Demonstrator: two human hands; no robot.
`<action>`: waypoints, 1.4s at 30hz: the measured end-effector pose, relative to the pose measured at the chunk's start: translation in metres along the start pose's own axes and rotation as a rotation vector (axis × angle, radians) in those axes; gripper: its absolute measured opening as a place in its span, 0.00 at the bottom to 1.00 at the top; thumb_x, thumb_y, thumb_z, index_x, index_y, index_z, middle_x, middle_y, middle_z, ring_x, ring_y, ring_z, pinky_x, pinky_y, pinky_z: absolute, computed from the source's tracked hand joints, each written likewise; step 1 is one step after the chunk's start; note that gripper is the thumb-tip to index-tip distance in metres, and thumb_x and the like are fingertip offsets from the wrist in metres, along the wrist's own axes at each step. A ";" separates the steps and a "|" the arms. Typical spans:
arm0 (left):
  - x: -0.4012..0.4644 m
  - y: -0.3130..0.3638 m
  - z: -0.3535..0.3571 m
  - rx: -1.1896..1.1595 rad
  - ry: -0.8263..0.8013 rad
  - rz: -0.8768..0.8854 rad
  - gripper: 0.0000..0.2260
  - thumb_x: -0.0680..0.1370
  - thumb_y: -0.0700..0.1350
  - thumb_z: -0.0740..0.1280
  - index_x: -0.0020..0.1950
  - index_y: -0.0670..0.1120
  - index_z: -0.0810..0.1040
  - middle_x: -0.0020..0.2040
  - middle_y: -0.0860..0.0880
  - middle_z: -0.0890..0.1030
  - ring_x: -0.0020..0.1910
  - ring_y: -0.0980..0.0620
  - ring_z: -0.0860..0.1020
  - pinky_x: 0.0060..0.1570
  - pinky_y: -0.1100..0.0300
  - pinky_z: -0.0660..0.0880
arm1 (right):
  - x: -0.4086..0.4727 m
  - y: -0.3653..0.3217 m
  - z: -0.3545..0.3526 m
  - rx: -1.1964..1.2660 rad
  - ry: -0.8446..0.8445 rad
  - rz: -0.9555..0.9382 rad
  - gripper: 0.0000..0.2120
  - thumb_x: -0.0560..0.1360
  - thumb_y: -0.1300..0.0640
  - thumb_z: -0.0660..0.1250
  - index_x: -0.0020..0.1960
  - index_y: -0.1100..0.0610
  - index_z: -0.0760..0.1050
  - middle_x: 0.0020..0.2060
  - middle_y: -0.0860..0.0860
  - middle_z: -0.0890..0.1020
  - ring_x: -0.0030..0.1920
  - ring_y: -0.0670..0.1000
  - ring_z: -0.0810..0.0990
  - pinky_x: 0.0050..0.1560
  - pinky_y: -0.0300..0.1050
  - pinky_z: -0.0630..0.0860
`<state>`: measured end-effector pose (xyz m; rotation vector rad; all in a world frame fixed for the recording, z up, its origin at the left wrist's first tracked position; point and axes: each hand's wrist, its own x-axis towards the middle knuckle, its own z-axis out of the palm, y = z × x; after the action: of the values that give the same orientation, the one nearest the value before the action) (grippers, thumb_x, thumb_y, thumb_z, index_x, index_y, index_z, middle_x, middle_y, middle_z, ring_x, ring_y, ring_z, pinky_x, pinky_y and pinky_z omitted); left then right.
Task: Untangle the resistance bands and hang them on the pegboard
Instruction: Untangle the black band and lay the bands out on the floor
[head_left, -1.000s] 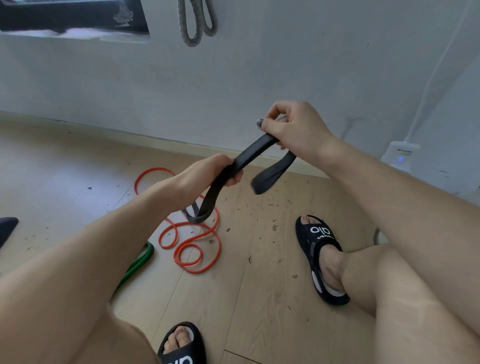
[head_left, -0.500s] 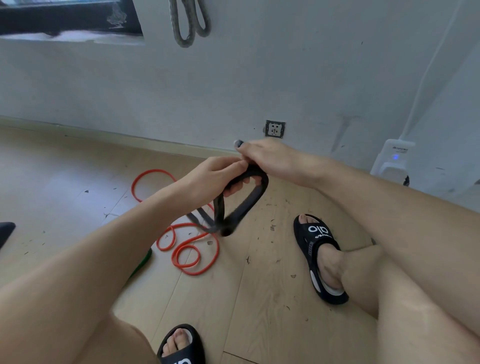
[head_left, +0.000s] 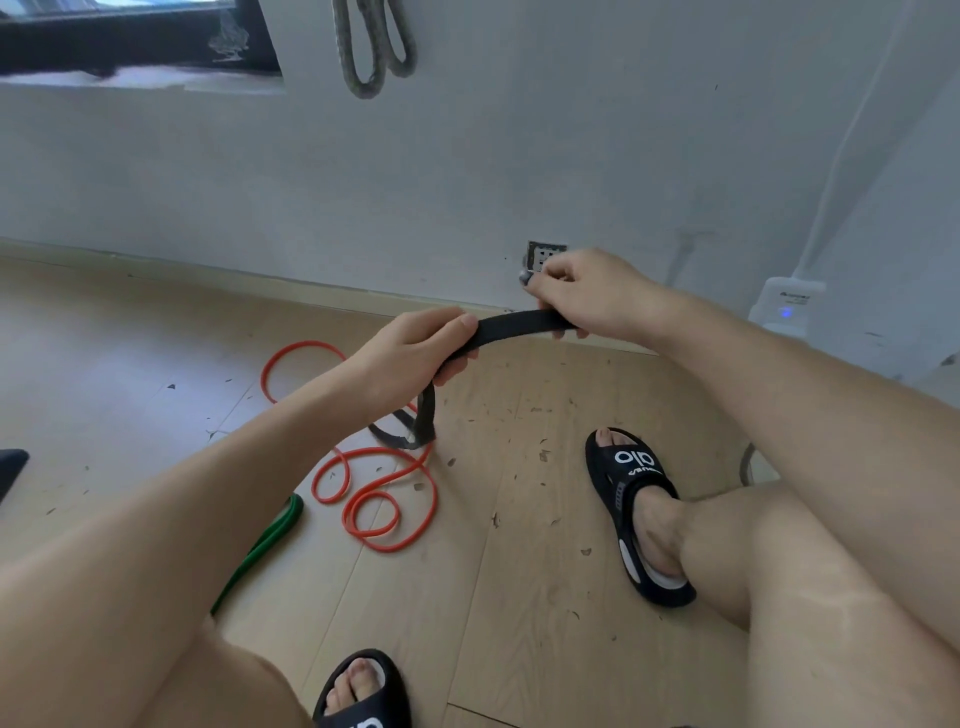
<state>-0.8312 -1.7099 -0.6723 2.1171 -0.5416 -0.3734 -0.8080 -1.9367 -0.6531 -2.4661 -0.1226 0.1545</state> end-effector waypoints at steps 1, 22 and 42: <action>0.000 0.002 0.000 0.010 0.001 0.019 0.17 0.87 0.51 0.54 0.47 0.45 0.75 0.35 0.51 0.72 0.35 0.55 0.70 0.43 0.58 0.68 | -0.001 -0.002 0.003 0.003 -0.044 0.008 0.25 0.84 0.39 0.55 0.43 0.57 0.78 0.29 0.47 0.84 0.33 0.50 0.77 0.42 0.47 0.74; 0.001 -0.005 -0.006 -0.062 0.084 0.014 0.19 0.88 0.53 0.52 0.46 0.44 0.73 0.36 0.49 0.71 0.36 0.50 0.68 0.44 0.55 0.67 | -0.003 -0.021 -0.005 0.029 0.037 -0.067 0.25 0.83 0.38 0.58 0.42 0.57 0.78 0.29 0.49 0.78 0.28 0.48 0.72 0.37 0.42 0.71; -0.007 -0.007 -0.009 -0.096 -0.129 -0.141 0.21 0.88 0.55 0.49 0.48 0.44 0.75 0.38 0.50 0.76 0.38 0.55 0.74 0.52 0.57 0.71 | -0.006 -0.035 0.010 0.143 -0.060 -0.195 0.20 0.79 0.43 0.69 0.35 0.55 0.76 0.27 0.44 0.73 0.28 0.43 0.71 0.35 0.41 0.68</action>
<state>-0.8313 -1.6961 -0.6728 2.0533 -0.4395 -0.6073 -0.8169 -1.9040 -0.6385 -2.2926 -0.3638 0.1480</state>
